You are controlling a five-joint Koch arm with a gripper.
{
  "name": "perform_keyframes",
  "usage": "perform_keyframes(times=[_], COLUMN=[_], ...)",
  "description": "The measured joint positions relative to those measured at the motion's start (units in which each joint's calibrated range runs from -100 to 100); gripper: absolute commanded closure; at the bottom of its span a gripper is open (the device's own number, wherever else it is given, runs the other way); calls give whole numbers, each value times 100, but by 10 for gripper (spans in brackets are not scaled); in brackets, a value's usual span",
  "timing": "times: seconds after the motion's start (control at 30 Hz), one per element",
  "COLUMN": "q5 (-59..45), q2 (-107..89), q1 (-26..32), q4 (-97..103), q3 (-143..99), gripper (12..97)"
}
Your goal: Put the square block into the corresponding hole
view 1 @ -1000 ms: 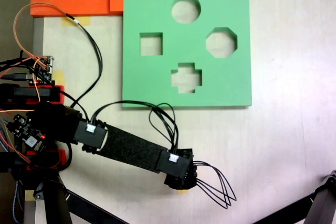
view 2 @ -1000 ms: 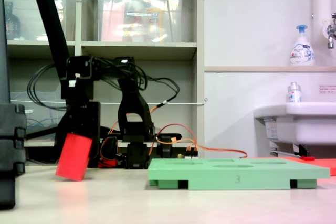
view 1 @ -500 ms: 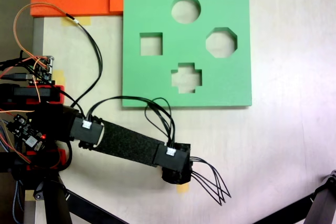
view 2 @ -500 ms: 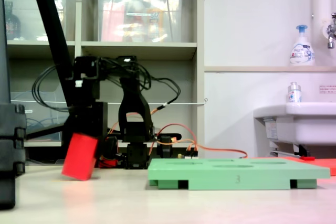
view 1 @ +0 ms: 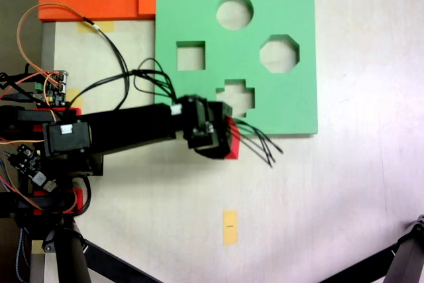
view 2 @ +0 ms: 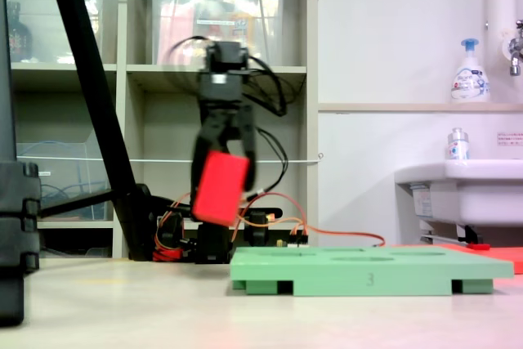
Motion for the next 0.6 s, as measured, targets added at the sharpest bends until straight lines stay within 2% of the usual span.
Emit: perform_keyframes(times=[0.13,0.3,0.6], q5=[645,1372,1905], q2=[109,1149,2298], q1=[703,1353,1778], q4=[0,-39,-49], q3=[0,774,1666], gripper=[849,848,849])
